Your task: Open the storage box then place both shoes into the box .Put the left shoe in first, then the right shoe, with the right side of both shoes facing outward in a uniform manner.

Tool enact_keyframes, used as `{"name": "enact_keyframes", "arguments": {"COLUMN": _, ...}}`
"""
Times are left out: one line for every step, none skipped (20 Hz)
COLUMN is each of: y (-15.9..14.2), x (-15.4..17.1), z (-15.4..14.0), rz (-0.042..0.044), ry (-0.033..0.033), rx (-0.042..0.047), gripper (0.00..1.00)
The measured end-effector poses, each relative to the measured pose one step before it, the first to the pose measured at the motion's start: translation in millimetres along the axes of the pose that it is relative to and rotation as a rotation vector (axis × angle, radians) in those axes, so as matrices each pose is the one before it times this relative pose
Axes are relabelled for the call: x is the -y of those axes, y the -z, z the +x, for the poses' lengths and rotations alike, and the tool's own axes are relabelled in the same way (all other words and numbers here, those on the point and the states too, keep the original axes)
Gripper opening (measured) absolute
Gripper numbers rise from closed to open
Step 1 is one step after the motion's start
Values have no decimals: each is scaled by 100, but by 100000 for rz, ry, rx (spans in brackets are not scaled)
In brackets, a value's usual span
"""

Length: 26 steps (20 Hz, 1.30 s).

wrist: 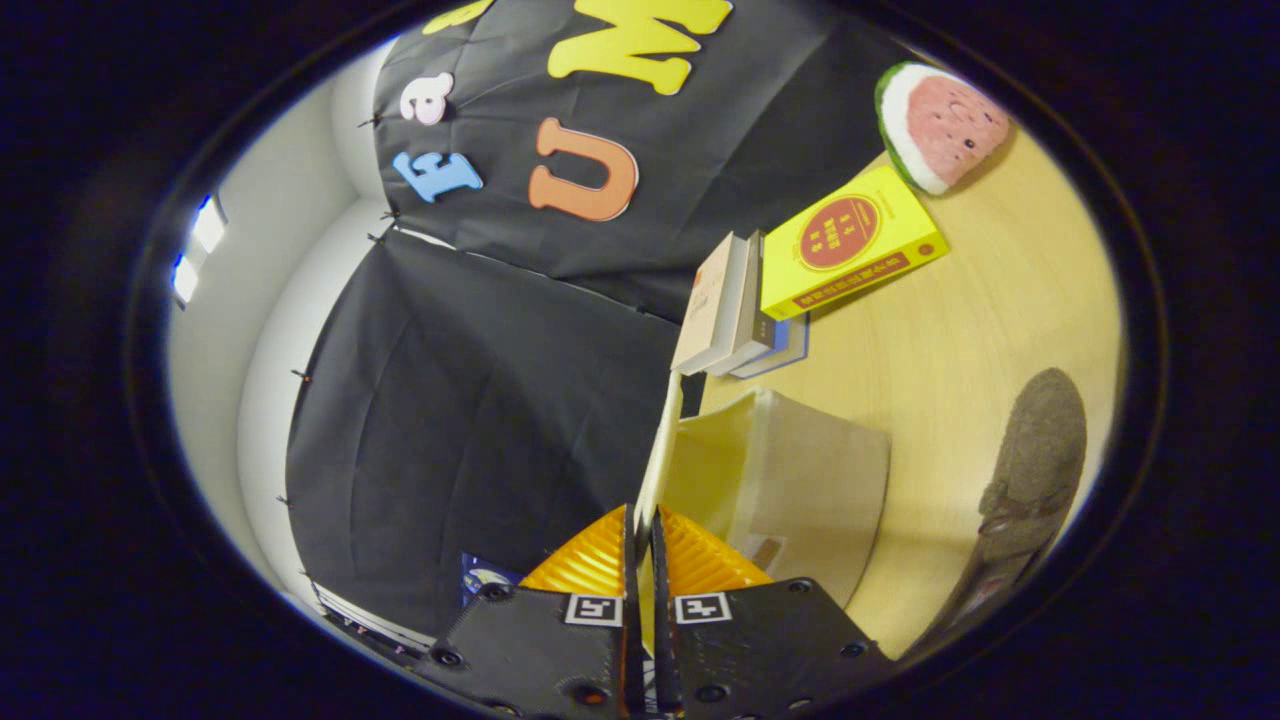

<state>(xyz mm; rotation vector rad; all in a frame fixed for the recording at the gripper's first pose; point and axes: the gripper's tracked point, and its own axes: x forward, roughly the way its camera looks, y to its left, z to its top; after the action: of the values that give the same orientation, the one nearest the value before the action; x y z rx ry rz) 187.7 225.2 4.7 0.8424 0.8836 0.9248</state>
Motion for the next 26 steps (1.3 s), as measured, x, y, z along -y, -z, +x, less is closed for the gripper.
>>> {"name": "enact_keyframes", "arguments": {"y": -189, "x": -1391, "z": 355, "rz": -801, "ry": -295, "rx": 872, "gripper": 5}}
{"name": "enact_keyframes", "arguments": {"y": -124, "x": -1505, "z": 529, "rz": -841, "ry": -628, "rx": 692, "gripper": 5}}
{"name": "enact_keyframes", "arguments": {"y": 134, "x": -1680, "z": 755, "rz": -1496, "ry": -957, "rx": -139, "gripper": 5}}
{"name": "enact_keyframes", "arguments": {"y": 190, "x": -1628, "z": 995, "rz": -1909, "ry": -732, "rx": -559, "gripper": 6}}
{"name": "enact_keyframes", "arguments": {"y": 82, "x": -1631, "z": 1033, "rz": -1543, "ry": -1018, "rx": -365, "gripper": 7}}
{"name": "enact_keyframes", "arguments": {"y": 40, "x": -1435, "z": 1070, "rz": -1668, "ry": -87, "rx": 87, "gripper": 9}}
{"name": "enact_keyframes", "arguments": {"y": 28, "x": -1364, "z": 931, "rz": -1385, "ry": -160, "rx": 290, "gripper": 9}}
{"name": "enact_keyframes", "arguments": {"y": 148, "x": -1175, "z": 1339, "rz": -844, "ry": -410, "rx": 32, "gripper": 9}}
{"name": "enact_keyframes", "arguments": {"y": 496, "x": -1027, "z": 1139, "rz": -636, "ry": -248, "rx": -655, "gripper": 9}}
{"name": "enact_keyframes", "arguments": {"y": 255, "x": -880, "z": 1407, "rz": -455, "ry": -508, "rx": 156, "gripper": 9}}
{"name": "enact_keyframes", "arguments": {"y": 222, "x": -732, "z": 1267, "rz": -231, "ry": 93, "rx": -59, "gripper": 9}}
{"name": "enact_keyframes", "arguments": {"y": 67, "x": -667, "z": 1303, "rz": -369, "ry": -686, "rx": 235, "gripper": 9}}
{"name": "enact_keyframes", "arguments": {"y": 480, "x": -583, "z": 1208, "rz": -806, "ry": 532, "rx": -222, "gripper": 9}}
{"name": "enact_keyframes", "arguments": {"y": 299, "x": -322, "z": 1236, "rz": -539, "ry": 404, "rx": -352, "gripper": 9}}
{"name": "enact_keyframes", "arguments": {"y": 697, "x": -405, "z": 1404, "rz": -890, "ry": 639, "rx": -279, "gripper": 9}}
{"name": "enact_keyframes", "arguments": {"y": 460, "x": -272, "z": 1235, "rz": -894, "ry": 267, "rx": -411, "gripper": 13}}
{"name": "enact_keyframes", "arguments": {"y": 137, "x": -328, "z": 896, "rz": -959, "ry": 737, "rx": -157, "gripper": 13}}
{"name": "enact_keyframes", "arguments": {"y": 482, "x": -232, "z": 1308, "rz": -1221, "ry": 920, "rx": -496, "gripper": 15}}
{"name": "enact_keyframes", "arguments": {"y": 440, "x": -163, "z": 695, "rz": -1300, "ry": 637, "rx": -1197, "gripper": 27}}
{"name": "enact_keyframes", "arguments": {"y": 324, "x": 78, "z": 569, "rz": -1501, "ry": 1351, "rx": -180, "gripper": 38}}
{"name": "enact_keyframes", "arguments": {"y": 228, "x": -250, "z": 670, "rz": -1180, "ry": 687, "rx": 334, "gripper": 51}}
{"name": "enact_keyframes", "arguments": {"y": 21, "x": -44, "z": 208, "rz": -1327, "ry": 1188, "rx": 704, "gripper": 63}}
{"name": "enact_keyframes", "arguments": {"y": 39, "x": -41, "z": 33, "rz": -1629, "ry": 1161, "rx": 734, "gripper": 75}}
{"name": "enact_keyframes", "arguments": {"y": -40, "x": -21, "z": -222, "rz": -1794, "ry": 1091, "rx": 905, "gripper": 88}}
{"name": "enact_keyframes", "arguments": {"y": 142, "x": -71, "z": -283, "rz": -2400, "ry": 1713, "rx": 896, "gripper": 94}}
{"name": "enact_keyframes", "arguments": {"y": -96, "x": 360, "z": -607, "rz": -3276, "ry": 3084, "rx": 1495, "gripper": 95}}
